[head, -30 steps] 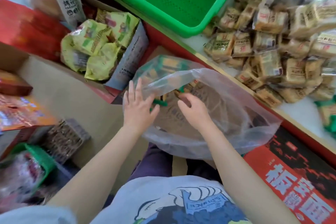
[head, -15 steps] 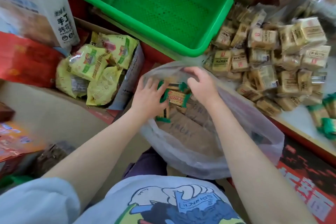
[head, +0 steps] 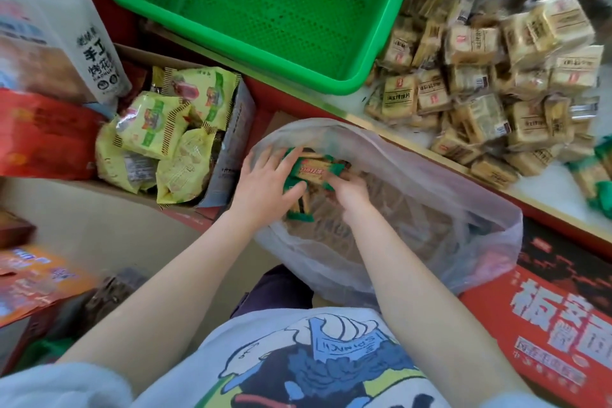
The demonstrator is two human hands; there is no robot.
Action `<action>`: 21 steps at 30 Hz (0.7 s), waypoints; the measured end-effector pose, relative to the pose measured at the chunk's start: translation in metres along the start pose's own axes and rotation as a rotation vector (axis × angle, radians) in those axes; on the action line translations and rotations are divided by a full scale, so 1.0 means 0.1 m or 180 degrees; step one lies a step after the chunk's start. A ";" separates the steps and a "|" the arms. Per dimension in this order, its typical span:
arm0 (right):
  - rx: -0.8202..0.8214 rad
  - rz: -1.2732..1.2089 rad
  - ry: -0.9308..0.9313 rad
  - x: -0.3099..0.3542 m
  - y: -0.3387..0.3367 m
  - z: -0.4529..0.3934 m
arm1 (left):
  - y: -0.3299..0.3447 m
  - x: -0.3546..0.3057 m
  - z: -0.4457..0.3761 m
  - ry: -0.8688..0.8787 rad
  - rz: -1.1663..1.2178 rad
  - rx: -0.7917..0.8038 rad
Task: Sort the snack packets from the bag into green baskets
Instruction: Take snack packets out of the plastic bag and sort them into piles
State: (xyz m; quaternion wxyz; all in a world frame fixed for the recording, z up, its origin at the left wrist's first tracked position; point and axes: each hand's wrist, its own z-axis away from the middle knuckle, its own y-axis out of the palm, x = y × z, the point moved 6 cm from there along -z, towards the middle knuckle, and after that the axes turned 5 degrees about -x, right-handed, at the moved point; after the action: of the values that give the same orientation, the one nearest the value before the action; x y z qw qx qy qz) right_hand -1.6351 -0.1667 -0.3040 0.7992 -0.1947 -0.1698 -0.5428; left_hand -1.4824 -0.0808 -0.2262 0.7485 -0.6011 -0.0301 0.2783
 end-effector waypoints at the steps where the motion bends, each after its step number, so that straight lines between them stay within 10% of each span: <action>1: 0.0092 0.0063 -0.0035 0.01 0.02 0.05 | -0.01 0.00 0.01 -0.0001 0.0013 -0.0005; 7: 0.0426 0.0455 -0.0329 0.13 -0.41 0.55 | -0.18 -0.33 0.11 0.0273 0.0666 -0.0138; 15: 0.0518 -0.0550 -0.1035 0.55 -1.57 1.30 | -0.38 -1.42 0.08 -0.1416 0.4243 0.1108; 21: 0.0089 -0.0377 -0.1463 0.65 -2.58 1.66 | -0.70 -2.70 -0.10 -0.0859 0.4150 0.0872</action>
State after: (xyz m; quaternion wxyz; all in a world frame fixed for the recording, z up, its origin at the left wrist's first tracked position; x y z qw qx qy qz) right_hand -1.8627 -0.2227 -0.0962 0.7089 -0.2918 -0.3660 -0.5277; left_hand -1.6795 -0.2206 -0.0863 0.4868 -0.3562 0.2809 0.7465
